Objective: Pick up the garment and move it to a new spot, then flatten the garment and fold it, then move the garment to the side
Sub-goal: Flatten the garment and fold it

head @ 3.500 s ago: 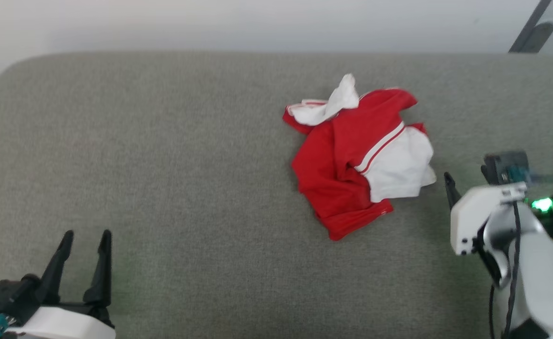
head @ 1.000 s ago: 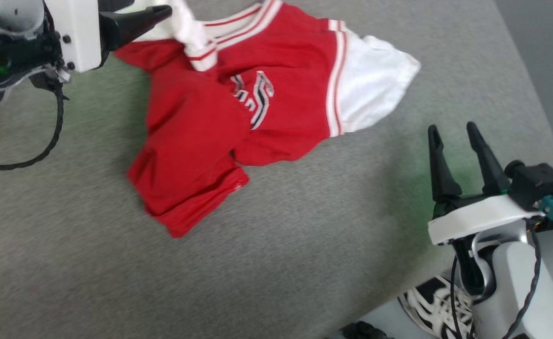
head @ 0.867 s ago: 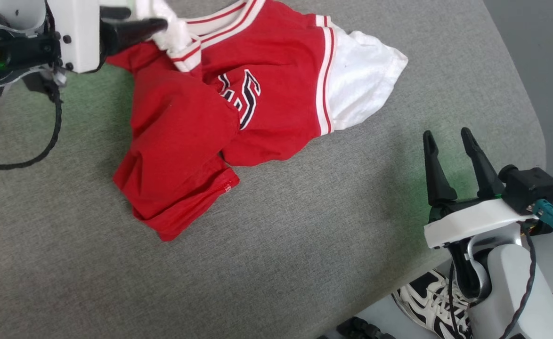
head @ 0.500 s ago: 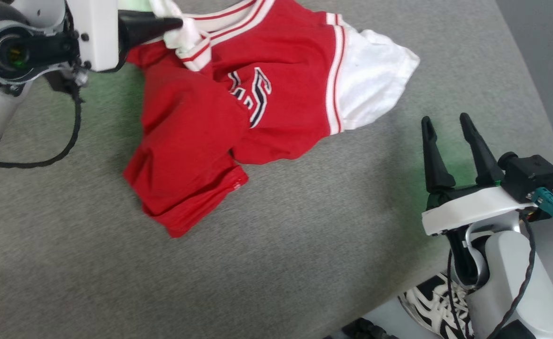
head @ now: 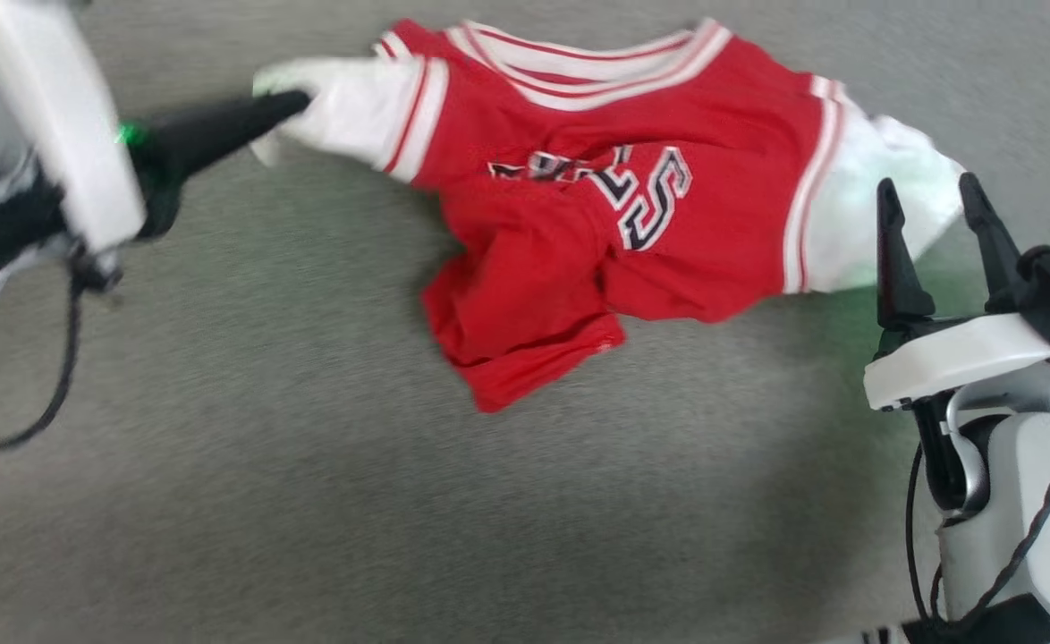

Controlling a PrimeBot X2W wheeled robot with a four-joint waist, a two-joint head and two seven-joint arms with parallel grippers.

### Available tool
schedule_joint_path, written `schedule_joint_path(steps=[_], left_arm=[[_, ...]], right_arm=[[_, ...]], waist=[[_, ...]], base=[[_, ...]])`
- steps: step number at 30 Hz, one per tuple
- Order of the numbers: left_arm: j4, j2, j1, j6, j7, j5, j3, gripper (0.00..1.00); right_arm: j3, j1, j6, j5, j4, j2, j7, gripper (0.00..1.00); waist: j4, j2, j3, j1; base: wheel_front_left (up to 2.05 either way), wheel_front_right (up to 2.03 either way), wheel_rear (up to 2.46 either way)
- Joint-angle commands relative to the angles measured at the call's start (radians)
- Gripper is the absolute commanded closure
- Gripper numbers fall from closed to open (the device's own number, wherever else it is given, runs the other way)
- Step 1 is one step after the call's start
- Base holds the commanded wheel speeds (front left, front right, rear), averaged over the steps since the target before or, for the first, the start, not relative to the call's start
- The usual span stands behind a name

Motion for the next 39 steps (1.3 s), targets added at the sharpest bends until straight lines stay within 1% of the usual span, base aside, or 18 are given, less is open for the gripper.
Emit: schedule_joint_path(steps=[1,4,7,10,12,17,18,19,20,21,22,23,28,31,33,35,37,39], left_arm=[[-0.016,0.045,0.072,-0.003,-0.032,0.007,0.014,1.0],[-0.017,0.111,0.155,-0.003,-0.083,0.053,0.017,1.0],[0.012,0.152,0.211,-0.003,-0.132,0.1,0.013,1.0],[0.064,0.182,0.255,-0.003,-0.165,0.163,-0.02,1.0],[0.103,0.186,0.28,-0.003,-0.185,0.198,-0.054,1.0],[0.158,0.151,0.321,-0.003,-0.239,0.173,-0.073,1.0],[0.166,0.144,0.327,-0.003,-0.251,0.167,-0.073,0.91],[0.171,0.135,0.331,-0.003,-0.261,0.158,-0.074,0.86],[0.173,0.126,0.336,-0.003,-0.27,0.147,-0.073,0.84],[0.173,0.121,0.338,-0.003,-0.284,0.142,-0.069,0.75],[0.171,0.117,0.338,-0.003,-0.305,0.143,-0.063,0.29],[0.167,0.113,0.343,-0.003,-0.322,0.137,-0.057,0.0],[0.127,0.116,0.376,-0.003,-0.455,0.177,-0.052,0.0],[0.121,0.107,0.399,-0.003,-0.575,0.227,-0.059,0.0],[0.124,0.092,0.418,-0.003,-0.664,0.262,-0.073,0.0],[0.132,0.074,0.431,-0.003,-0.756,0.297,-0.081,0.0],[0.145,0.056,0.443,-0.003,-0.805,0.331,-0.082,0.0],[0.162,0.033,0.458,-0.003,-0.824,0.384,-0.066,0.0]], right_arm=[[0.002,-0.007,-0.002,-0.014,-0.023,-0.001,0.024,0.0],[0.0,-0.009,-0.002,-0.027,-0.058,-0.001,0.057,0.0],[-0.005,0.001,-0.002,-0.039,-0.096,-0.001,0.085,0.0],[-0.005,0.014,-0.002,-0.046,-0.125,-0.001,0.109,0.0],[-0.006,0.024,-0.002,-0.049,-0.137,-0.001,0.122,0.0],[-0.016,0.041,-0.002,-0.055,-0.162,-0.001,0.15,0.0],[-0.018,0.043,-0.002,-0.057,-0.166,-0.001,0.156,0.0],[-0.02,0.045,-0.002,-0.061,-0.17,-0.001,0.165,0.0],[-0.02,0.045,-0.002,-0.061,-0.175,0.0,0.175,0.0],[-0.016,0.044,-0.002,-0.068,-0.178,0.0,0.185,0.0],[-0.011,0.039,-0.002,-0.075,-0.181,0.0,0.198,0.0],[-0.003,0.031,-0.002,-0.079,-0.181,0.0,0.209,0.0],[0.037,-0.023,-0.002,-0.154,-0.159,0.0,0.316,0.0],[0.05,-0.071,-0.002,-0.185,-0.124,-0.01,0.403,0.0],[0.052,-0.106,-0.003,-0.174,-0.094,-0.032,0.466,0.0],[0.062,-0.141,-0.002,-0.176,-0.06,-0.08,0.54,0.0],[0.067,-0.172,-0.002,-0.158,-0.033,-0.115,0.621,0.0],[0.066,-0.208,-0.003,-0.144,-0.023,-0.157,0.692,0.0]], waist=[[0.084,0.0,-0.046,0.0],[0.112,0.0,-0.05,0.0],[0.127,0.0,-0.049,0.0],[0.13,0.0,-0.051,0.0],[0.132,0.0,-0.057,0.0],[0.135,0.0,-0.068,0.0],[0.136,0.0,-0.07,0.0],[0.137,0.0,-0.072,0.0],[0.139,0.0,-0.075,0.0],[0.139,0.0,-0.077,0.0],[0.141,0.0,-0.079,0.0],[0.143,0.0,-0.081,0.0],[0.17,0.0,-0.088,0.0],[0.204,0.0,-0.086,0.0],[0.23,0.0,-0.082,0.0],[0.257,0.0,-0.073,0.0],[0.284,0.0,-0.065,0.0],[0.309,0.0,-0.054,0.0]], base=[[0.0,0.0,0.0],[0.0,0.0,0.0],[0.0,0.0,0.0],[0.0,0.0,0.0],[0.0,0.0,0.0],[0.0,0.0,0.0],[0.0,0.0,0.0],[0.0,0.0,0.0],[0.0,0.0,0.0],[0.0,0.0,0.0],[0.0,0.0,0.0],[0.0,0.0,0.0],[0.0,0.0,0.0],[0.0,0.0,0.0],[0.0,0.0,0.0],[0.0,0.0,0.0],[0.0,0.0,0.0],[0.0,0.0,0.0]])
